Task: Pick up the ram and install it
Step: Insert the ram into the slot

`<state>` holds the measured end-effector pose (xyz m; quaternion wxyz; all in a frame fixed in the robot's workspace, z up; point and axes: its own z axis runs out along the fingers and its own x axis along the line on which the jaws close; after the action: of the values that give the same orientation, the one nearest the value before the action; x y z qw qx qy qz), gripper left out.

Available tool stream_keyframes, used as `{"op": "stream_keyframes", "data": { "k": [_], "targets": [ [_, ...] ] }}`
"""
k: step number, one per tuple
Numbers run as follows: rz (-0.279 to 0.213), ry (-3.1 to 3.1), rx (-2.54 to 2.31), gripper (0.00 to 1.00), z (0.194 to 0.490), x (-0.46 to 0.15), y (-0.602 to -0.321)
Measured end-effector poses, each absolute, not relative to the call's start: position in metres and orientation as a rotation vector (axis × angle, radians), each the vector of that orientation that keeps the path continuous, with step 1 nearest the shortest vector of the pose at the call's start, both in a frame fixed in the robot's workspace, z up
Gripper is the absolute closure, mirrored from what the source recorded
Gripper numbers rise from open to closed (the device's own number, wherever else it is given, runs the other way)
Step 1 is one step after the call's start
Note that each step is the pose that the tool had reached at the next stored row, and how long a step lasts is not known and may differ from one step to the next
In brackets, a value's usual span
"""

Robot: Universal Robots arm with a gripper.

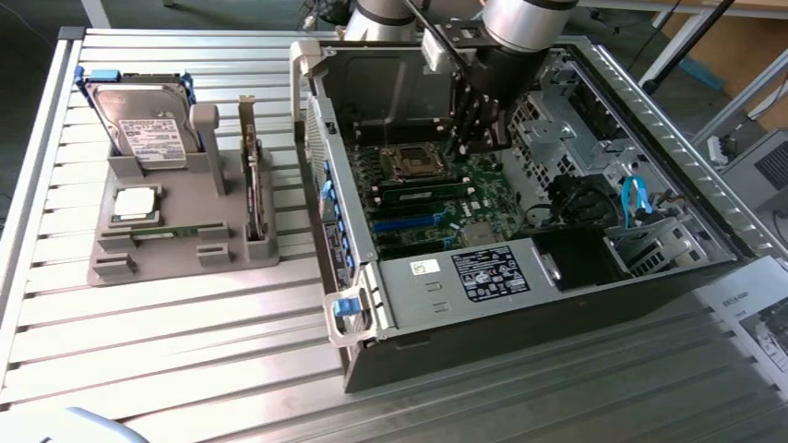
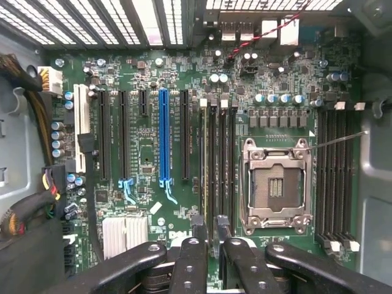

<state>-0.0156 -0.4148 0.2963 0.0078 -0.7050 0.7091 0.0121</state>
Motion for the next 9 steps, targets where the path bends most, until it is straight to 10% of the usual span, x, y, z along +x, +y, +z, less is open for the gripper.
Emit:
{"op": "stream_keyframes", "data": {
  "k": [9],
  "targets": [
    [0.038, 2.217, -2.204, 0.81, 0.308, -0.016, -0.415]
  ]
}}
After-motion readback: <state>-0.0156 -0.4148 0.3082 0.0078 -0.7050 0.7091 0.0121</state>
